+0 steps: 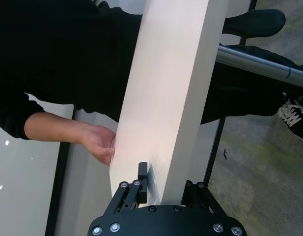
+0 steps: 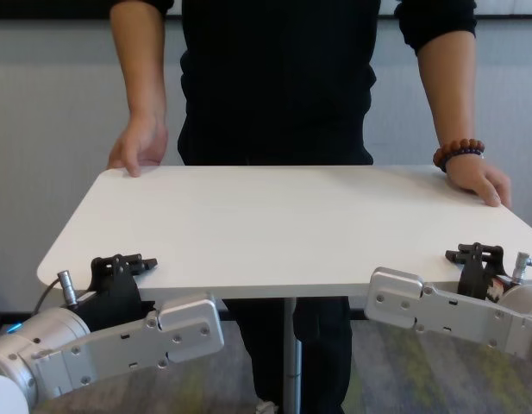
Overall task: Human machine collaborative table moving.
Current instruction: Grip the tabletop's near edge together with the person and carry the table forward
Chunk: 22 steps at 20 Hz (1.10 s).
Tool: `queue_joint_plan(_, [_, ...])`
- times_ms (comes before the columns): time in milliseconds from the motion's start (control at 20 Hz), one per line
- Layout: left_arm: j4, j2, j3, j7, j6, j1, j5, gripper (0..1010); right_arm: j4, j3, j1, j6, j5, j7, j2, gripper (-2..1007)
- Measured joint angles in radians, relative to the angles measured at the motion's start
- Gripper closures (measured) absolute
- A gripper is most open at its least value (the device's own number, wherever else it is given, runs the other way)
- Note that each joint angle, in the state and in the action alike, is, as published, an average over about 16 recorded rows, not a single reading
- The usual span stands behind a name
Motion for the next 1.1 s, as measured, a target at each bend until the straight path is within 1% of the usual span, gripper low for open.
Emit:
queue_joint_plan(650, [-0.002, 0.001, -0.001, -0.002, 0.003, 0.001, 0.000, 675, -0.002, -0.001, -0.001, 0.001, -0.002, 0.002, 0.001, 654])
queue_joint_plan(900, [-0.002, 0.001, -0.001, -0.002, 0.003, 0.001, 0.000, 645, -0.002, -0.002, -0.001, 0.001, -0.002, 0.003, 0.001, 591])
queue_joint_plan(1100, [-0.002, 0.001, -0.002, -0.002, 0.003, 0.001, 0.000, 587, -0.003, -0.002, -0.001, 0.002, -0.003, 0.005, 0.001, 504])
